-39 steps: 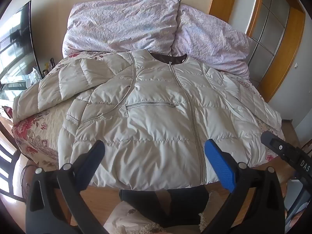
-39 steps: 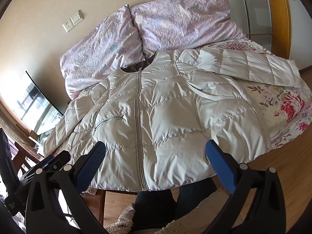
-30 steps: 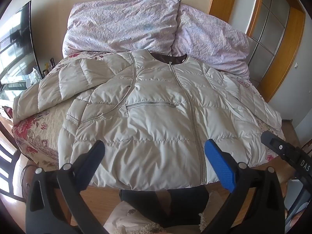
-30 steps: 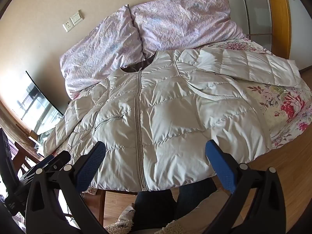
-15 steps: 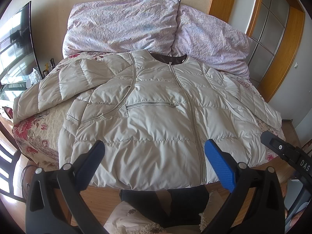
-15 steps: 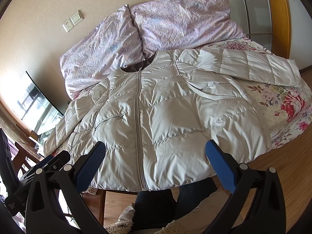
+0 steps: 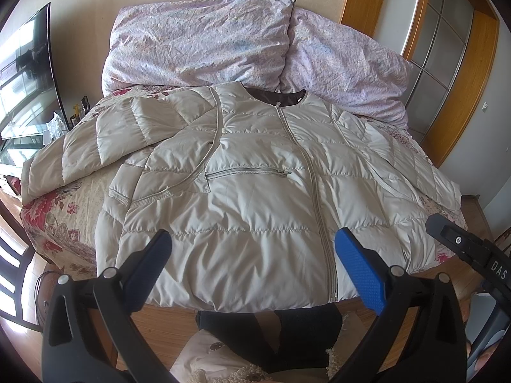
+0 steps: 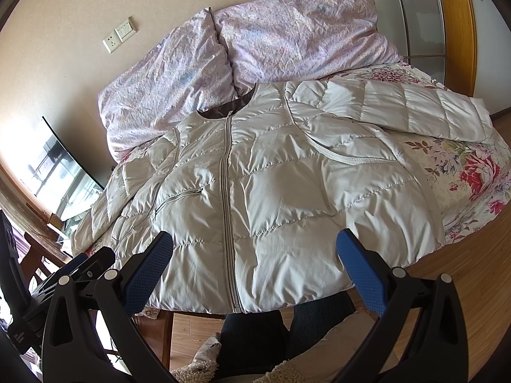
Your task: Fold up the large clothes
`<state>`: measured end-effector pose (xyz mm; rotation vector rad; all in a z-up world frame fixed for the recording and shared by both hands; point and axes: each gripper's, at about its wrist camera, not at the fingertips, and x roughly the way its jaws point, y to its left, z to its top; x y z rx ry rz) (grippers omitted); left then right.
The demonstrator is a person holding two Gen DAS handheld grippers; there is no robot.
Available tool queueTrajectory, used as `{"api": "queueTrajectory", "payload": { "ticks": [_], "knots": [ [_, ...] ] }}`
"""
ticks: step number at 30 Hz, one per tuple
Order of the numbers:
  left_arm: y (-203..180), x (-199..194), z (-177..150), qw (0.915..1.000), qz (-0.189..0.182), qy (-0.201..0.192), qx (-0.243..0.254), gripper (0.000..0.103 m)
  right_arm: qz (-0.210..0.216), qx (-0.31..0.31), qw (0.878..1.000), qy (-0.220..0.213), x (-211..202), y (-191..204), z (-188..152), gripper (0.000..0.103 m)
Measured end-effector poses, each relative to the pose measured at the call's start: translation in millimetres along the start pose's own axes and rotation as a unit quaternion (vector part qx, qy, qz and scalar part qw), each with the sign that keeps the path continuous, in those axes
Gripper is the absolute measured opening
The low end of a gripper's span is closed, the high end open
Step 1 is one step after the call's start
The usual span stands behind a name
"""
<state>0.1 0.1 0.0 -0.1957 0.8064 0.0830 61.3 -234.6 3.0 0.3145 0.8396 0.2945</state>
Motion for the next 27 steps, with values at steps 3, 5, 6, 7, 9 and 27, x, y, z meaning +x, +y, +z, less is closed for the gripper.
{"api": "queueTrajectory", "payload": {
  "ticks": [3, 5, 6, 7, 9, 27],
  "knots": [
    [-0.1, 0.1, 0.0, 1.0000, 0.001, 0.000, 0.000, 0.101, 0.000, 0.000, 1.000, 0.000, -0.4, 0.3, -0.2, 0.102],
    [-0.1, 0.0, -0.1, 1.0000, 0.001, 0.000, 0.000, 0.101, 0.000, 0.001, 1.000, 0.000, -0.5, 0.4, -0.3, 0.102],
    [-0.1, 0.0, 0.0, 1.0000, 0.001, 0.000, 0.000, 0.101, 0.000, 0.001, 1.000, 0.001, -0.5, 0.5, -0.4, 0.102],
    [-0.1, 0.0, -0.1, 1.0000, 0.001, 0.000, 0.000, 0.101, 0.000, 0.001, 1.000, 0.001, -0.7, 0.7, -0.5, 0.102],
    [-0.1, 0.0, 0.0, 1.0000, 0.001, 0.000, 0.000, 0.101, 0.000, 0.000, 1.000, 0.001, -1.2, 1.1, -0.6, 0.102],
    [-0.1, 0.0, 0.0, 1.0000, 0.001, 0.000, 0.000, 0.101, 0.000, 0.000, 1.000, 0.000, -1.2, 1.6, 0.1, 0.102]
  ]
}}
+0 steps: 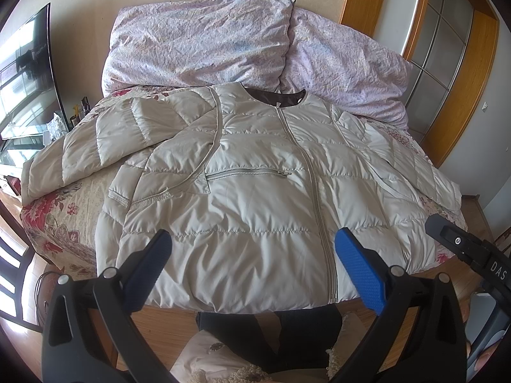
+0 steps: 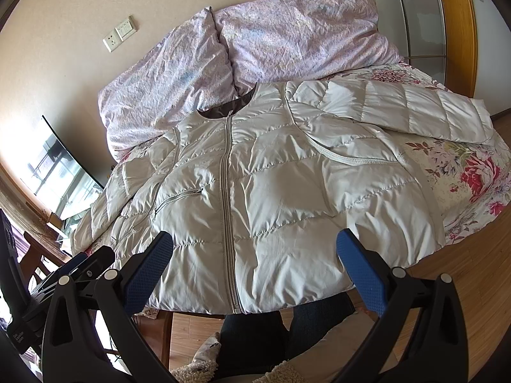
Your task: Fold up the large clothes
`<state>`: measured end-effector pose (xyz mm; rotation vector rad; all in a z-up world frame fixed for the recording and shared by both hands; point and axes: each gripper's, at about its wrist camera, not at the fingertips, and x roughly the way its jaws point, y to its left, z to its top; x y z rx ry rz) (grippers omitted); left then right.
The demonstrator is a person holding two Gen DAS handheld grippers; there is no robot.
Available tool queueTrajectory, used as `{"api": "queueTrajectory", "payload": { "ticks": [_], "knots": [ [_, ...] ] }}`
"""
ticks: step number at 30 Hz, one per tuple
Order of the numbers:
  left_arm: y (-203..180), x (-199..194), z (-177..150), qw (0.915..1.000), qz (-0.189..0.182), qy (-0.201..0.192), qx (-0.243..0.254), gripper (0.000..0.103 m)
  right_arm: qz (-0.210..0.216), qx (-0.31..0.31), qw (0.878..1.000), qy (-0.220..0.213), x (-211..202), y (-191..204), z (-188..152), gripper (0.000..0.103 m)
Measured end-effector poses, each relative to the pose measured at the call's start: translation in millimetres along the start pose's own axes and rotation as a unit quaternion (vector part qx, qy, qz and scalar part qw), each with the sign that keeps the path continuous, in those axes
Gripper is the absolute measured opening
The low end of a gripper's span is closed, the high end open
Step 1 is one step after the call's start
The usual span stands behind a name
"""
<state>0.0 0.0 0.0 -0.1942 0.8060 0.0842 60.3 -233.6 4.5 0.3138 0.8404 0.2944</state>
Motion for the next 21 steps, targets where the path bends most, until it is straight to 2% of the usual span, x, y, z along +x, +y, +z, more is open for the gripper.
{"api": "queueTrajectory", "payload": {
  "ticks": [21],
  "knots": [
    [0.0, -0.8, 1.0, 1.0000, 0.002, -0.001, 0.000, 0.101, 0.000, 0.001, 1.000, 0.001, 2.4, -2.3, 1.2, 0.102]
  ]
}}
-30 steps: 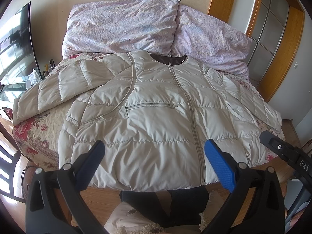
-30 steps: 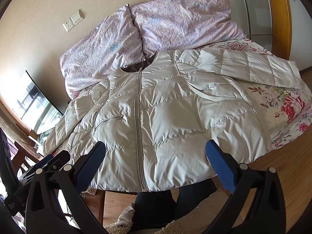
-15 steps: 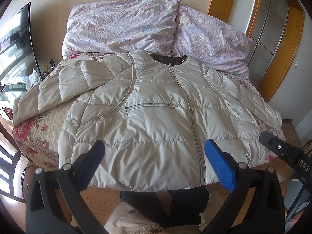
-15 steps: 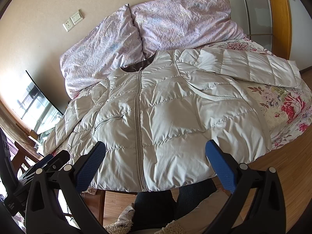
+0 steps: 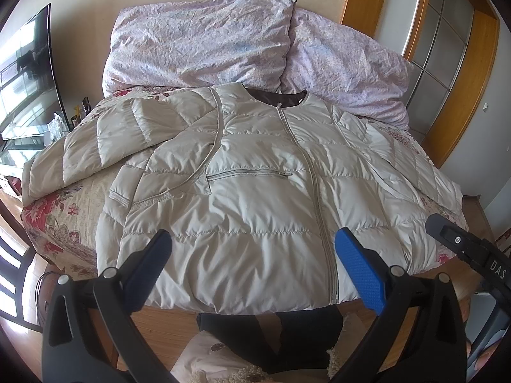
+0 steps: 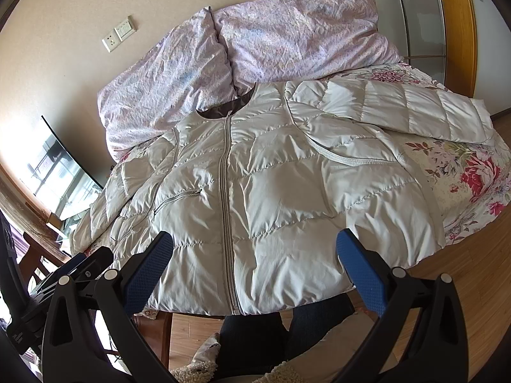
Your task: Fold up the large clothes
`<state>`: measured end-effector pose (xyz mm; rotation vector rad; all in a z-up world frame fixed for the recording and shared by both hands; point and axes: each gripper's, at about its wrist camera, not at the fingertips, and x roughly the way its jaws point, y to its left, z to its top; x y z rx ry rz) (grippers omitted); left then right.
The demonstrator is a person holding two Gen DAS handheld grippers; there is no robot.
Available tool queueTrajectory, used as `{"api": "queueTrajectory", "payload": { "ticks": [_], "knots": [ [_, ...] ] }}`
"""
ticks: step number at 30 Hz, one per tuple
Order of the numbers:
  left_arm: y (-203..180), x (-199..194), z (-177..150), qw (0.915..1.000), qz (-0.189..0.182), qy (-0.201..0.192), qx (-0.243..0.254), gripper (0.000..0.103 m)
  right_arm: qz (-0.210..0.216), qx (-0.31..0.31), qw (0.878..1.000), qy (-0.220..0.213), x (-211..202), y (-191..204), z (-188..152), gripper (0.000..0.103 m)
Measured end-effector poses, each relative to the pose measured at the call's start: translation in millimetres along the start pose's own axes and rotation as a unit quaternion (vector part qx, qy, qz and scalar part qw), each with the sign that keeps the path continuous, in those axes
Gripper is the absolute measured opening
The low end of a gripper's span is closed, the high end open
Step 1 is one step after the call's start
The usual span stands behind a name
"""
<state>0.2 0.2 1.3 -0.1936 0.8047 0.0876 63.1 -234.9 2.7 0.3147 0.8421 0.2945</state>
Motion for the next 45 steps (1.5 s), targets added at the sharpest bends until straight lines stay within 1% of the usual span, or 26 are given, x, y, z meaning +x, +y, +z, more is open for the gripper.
{"api": "queueTrajectory", "payload": {
  "ticks": [7, 11, 15, 16, 18, 20, 23, 24, 26, 28, 29, 30, 31, 33, 34, 35, 37, 38, 39, 40, 41, 42, 43, 45],
  "knots": [
    [2.7, 2.1, 1.9, 1.0000, 0.001, 0.003, -0.002, 0.101, -0.002, 0.000, 1.000, 0.000, 5.0, 0.4, 1.1, 0.102],
    [6.2, 13.2, 5.5, 0.9999, 0.004, 0.008, -0.005, 0.101, -0.021, 0.010, 1.000, -0.017, 10.9, -13.8, 10.4, 0.102],
    [10.4, 25.6, 7.4, 0.9997, 0.008, 0.021, -0.012, 0.101, -0.055, 0.035, 0.997, -0.044, 17.1, -45.8, 24.0, 0.102],
    [11.6, 28.9, 7.9, 0.9996, 0.009, 0.024, -0.012, 0.101, -0.064, 0.048, 0.995, -0.051, 19.6, -59.6, 28.0, 0.102],
    [12.2, 34.9, 8.6, 0.9995, 0.010, 0.028, -0.011, 0.101, -0.069, 0.067, 0.994, -0.060, 22.3, -78.6, 32.2, 0.102],
    [12.8, 42.1, 9.9, 0.9994, 0.010, 0.033, -0.009, 0.101, -0.077, 0.095, 0.990, -0.075, 24.8, -105.6, 37.3, 0.102],
    [13.5, 54.4, 12.0, 0.9991, 0.006, 0.043, -0.006, 0.101, -0.115, 0.132, 0.981, -0.088, 27.9, -142.9, 48.0, 0.102],
    [14.6, 60.1, 13.3, 0.9988, -0.001, 0.049, -0.006, 0.101, -0.126, 0.151, 0.976, -0.090, 28.9, -160.5, 52.8, 0.102],
    [16.5, 69.6, 14.8, 0.9980, -0.018, 0.060, -0.010, 0.101, -0.132, 0.189, 0.969, -0.091, 31.1, -192.1, 60.8, 0.102],
    [18.0, 79.8, 16.0, 0.9968, -0.035, 0.070, -0.013, 0.101, -0.140, 0.235, 0.957, -0.094, 30.9, -227.4, 68.7, 0.102],
    [18.0, 84.4, 16.6, 0.9962, -0.042, 0.075, -0.014, 0.101, -0.145, 0.260, 0.950, -0.097, 30.1, -246.4, 72.6, 0.100],
    [18.8, 89.9, 17.5, 0.9954, -0.051, 0.080, -0.015, 0.101, -0.148, 0.285, 0.942, -0.099, 30.0, -265.2, 76.1, 0.094],
    [18.9, 93.7, 18.5, 0.9947, -0.059, 0.082, -0.015, 0.101, -0.149, 0.309, 0.934, -0.101, 30.2, -282.1, 79.4, 0.093],
    [19.4, 101.1, 20.1, 0.9929, -0.080, 0.086, -0.016, 0.101, -0.154, 0.350, 0.919, -0.100, 32.1, -311.2, 83.1, 0.085],
    [18.6, 103.0, 21.2, 0.9924, -0.084, 0.088, -0.016, 0.101, -0.151, 0.373, 0.910, -0.100, 33.8, -327.8, 85.0, 0.084],
    [18.6, 105.8, 22.0, 0.9920, -0.088, 0.089, -0.015, 0.101, -0.149, 0.388, 0.904, -0.099, 35.5, -338.6, 86.6, 0.079],
    [18.9, 112.1, 23.7, 0.9911, -0.094, 0.093, -0.016, 0.101, -0.154, 0.410, 0.894, -0.093, 40.5, -355.3, 88.7, 0.075],
    [19.9, 114.6, 23.7, 0.9906, -0.097, 0.095, -0.019, 0.101, -0.157, 0.419, 0.890, -0.090, 41.9, -362.3, 88.2, 0.071],
    [21.5, 118.2, 24.0, 0.9899, -0.101, 0.097, -0.024, 0.101, -0.152, 0.434, 0.884, -0.085, 45.8, -370.9, 87.2, 0.068],
    [23.8, 121.1, 24.3, 0.9890, -0.107, 0.098, -0.030, 0.101, -0.145, 0.446, 0.879, -0.082, 48.8, -376.4, 85.8, 0.066],
    [26.9, 123.5, 24.7, 0.9875, -0.117, 0.097, -0.039, 0.101, -0.138, 0.455, 0.876, -0.080, 53.2, -381.5, 85.6, 0.062],
    [31.3, 125.6, 24.2, 0.9853, -0.132, 0.094, -0.054, 0.101, -0.136, 0.457, 0.875, -0.085, 54.0, -384.2, 85.3, 0.059],
    [35.3, 127.2, 24.4, 0.9828, -0.144, 0.092, -0.069, 0.101, -0.144, 0.454, 0.875, -0.088, 54.2, -386.5, 87.3, 0.058],
    [41.6, 132.2, 25.8, 0.9794, -0.155, 0.093, -0.091, 0.101, -0.146, 0.450, 0.876, -0.091, 57.4, -388.2, 89.7, 0.050]
  ]
}}
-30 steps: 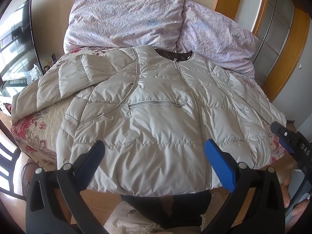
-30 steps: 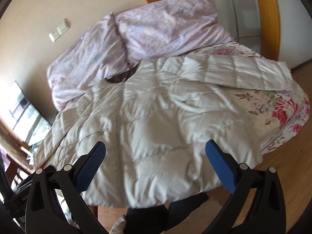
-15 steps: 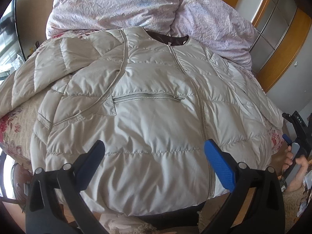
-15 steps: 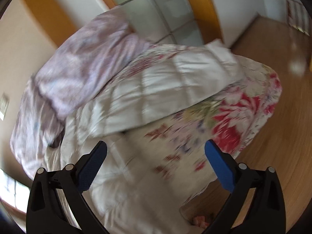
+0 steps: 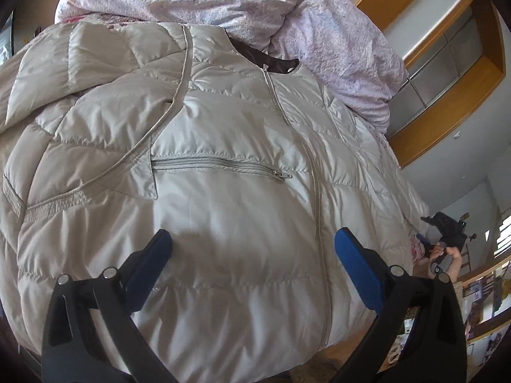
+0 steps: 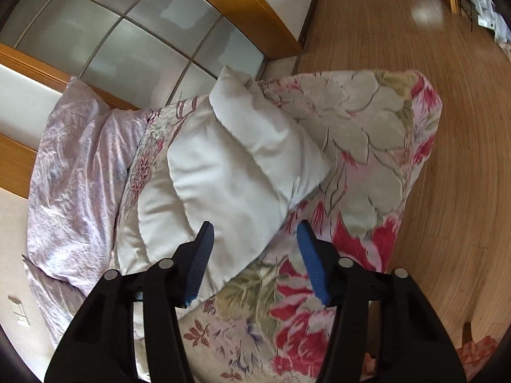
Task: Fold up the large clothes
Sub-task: 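Reach the right gripper to the jacket sleeve cuff and close on it, then carry the sleeve with the right gripper across the jacket front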
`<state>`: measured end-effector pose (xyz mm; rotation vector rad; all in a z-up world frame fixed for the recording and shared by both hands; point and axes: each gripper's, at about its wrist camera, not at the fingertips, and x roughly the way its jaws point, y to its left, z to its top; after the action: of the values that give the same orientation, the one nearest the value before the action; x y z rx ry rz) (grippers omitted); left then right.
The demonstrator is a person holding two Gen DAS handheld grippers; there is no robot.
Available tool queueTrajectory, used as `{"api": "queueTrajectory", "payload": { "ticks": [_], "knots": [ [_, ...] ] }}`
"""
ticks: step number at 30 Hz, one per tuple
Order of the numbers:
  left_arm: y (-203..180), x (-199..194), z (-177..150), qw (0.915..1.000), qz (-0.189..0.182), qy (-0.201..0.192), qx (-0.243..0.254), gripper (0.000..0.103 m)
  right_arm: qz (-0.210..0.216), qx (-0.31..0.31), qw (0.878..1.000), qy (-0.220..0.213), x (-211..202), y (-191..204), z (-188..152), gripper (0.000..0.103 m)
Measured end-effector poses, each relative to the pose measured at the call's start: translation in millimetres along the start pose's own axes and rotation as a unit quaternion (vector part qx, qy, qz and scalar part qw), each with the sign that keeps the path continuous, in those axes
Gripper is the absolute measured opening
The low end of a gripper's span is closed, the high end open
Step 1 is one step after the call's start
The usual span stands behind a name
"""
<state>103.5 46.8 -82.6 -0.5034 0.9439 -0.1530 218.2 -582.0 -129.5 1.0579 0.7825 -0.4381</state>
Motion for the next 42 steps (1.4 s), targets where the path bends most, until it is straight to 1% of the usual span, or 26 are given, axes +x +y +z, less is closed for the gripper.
{"api": "queueTrajectory", "payload": {
  "ticks": [2, 5, 6, 9, 12, 14, 16, 18, 20, 22, 24, 27, 28, 29, 30, 32, 33, 35, 39, 40, 41, 42],
  "knots": [
    [2.6, 2.0, 2.2, 1.0000, 0.002, -0.001, -0.002, 0.101, 0.006, 0.004, 1.000, -0.007, 4.0, -1.2, 2.5, 0.048],
    [3.3, 1.3, 2.5, 0.9997, 0.015, -0.016, 0.006, 0.101, -0.001, 0.008, 1.000, -0.015, 7.1, 1.1, 4.9, 0.044],
    [3.3, -0.3, 2.2, 0.9994, 0.020, -0.027, 0.010, 0.101, -0.010, 0.009, 1.000, -0.018, 8.3, 2.1, 5.9, 0.038],
    [6.2, -6.2, 3.4, 0.9978, 0.029, -0.057, 0.017, 0.101, -0.030, 0.002, 0.999, -0.023, 11.0, 8.5, 9.5, 0.023],
    [13.4, -14.6, 2.6, 0.9959, 0.029, -0.085, 0.014, 0.101, -0.045, -0.038, 0.997, -0.051, 1.8, 25.4, 9.7, 0.014],
    [17.9, -20.1, 2.7, 0.9943, 0.025, -0.102, 0.013, 0.101, -0.052, -0.081, 0.992, -0.083, -11.0, 48.4, 6.1, 0.012],
    [22.6, -22.8, 4.3, 0.9938, 0.029, -0.107, 0.010, 0.101, -0.045, -0.129, 0.985, -0.108, -24.7, 78.7, -1.6, 0.010],
    [27.3, -23.2, 4.8, 0.9943, 0.024, -0.104, 0.003, 0.101, -0.023, -0.180, 0.976, -0.124, -37.5, 114.2, -12.5, 0.009],
    [31.3, -23.0, 5.8, 0.9946, 0.017, -0.102, -0.006, 0.101, 0.003, -0.228, 0.964, -0.136, -49.5, 149.1, -27.8, 0.009],
    [33.6, -23.6, 5.3, 0.9947, 0.013, -0.102, -0.010, 0.101, 0.036, -0.283, 0.948, -0.143, -60.5, 191.1, -51.7, 0.009],
    [34.5, -26.5, 4.4, 0.9942, 0.014, -0.106, -0.007, 0.101, 0.073, -0.325, 0.933, -0.134, -67.5, 225.5, -76.0, 0.009],
    [36.1, -30.4, 4.6, 0.9939, 0.017, -0.109, -0.010, 0.101, 0.139, -0.386, 0.907, -0.097, -72.7, 279.4, -126.2, 0.009],
    [38.1, -31.5, 4.7, 0.9940, 0.015, -0.107, -0.014, 0.101, 0.155, -0.401, 0.899, -0.087, -73.0, 292.3, -141.7, 0.009],
    [40.4, -31.9, 5.2, 0.9943, 0.011, -0.104, -0.019, 0.101, 0.173, -0.418, 0.889, -0.074, -74.2, 304.0, -159.6, 0.009],
    [43.9, -32.3, 5.7, 0.9946, 0.005, -0.100, -0.026, 0.101, 0.190, -0.440, 0.876, -0.056, -73.5, 319.4, -182.7, 0.009],
    [53.3, -33.5, 5.9, 0.9948, -0.013, -0.089, -0.048, 0.101, 0.213, -0.472, 0.855, -0.028, -71.2, 336.5, -218.2, 0.009],
    [60.7, -35.3, 4.8, 0.9939, -0.026, -0.086, -0.064, 0.101, 0.222, -0.491, 0.842, -0.010, -66.8, 346.1, -239.9, 0.009],
    [70.4, -40.0, 3.4, 0.9920, -0.035, -0.089, -0.083, 0.101, 0.227, -0.513, 0.828, 0.017, -55.6, 354.4, -266.3, 0.009],
    [83.9, -55.0, 3.0, 0.9893, -0.003, -0.116, -0.088, 0.101, 0.220, -0.552, 0.800, 0.081, -23.2, 364.3, -326.9, 0.009],
    [86.8, -58.6, 3.7, 0.9883, 0.004, -0.123, -0.089, 0.101, 0.217, -0.563, 0.792, 0.096, -15.7, 364.8, -342.6, 0.009],
    [90.2, -62.4, 4.6, 0.9872, 0.011, -0.130, -0.092, 0.101, 0.217, -0.573, 0.783, 0.110, -9.8, 364.5, -358.6, 0.003],
    [94.3, -66.8, 6.0, 0.9856, 0.017, -0.138, -0.096, 0.101, 0.214, -0.582, 0.776, 0.119, -7.7, 364.3, -374.1, 0.003]
  ]
}}
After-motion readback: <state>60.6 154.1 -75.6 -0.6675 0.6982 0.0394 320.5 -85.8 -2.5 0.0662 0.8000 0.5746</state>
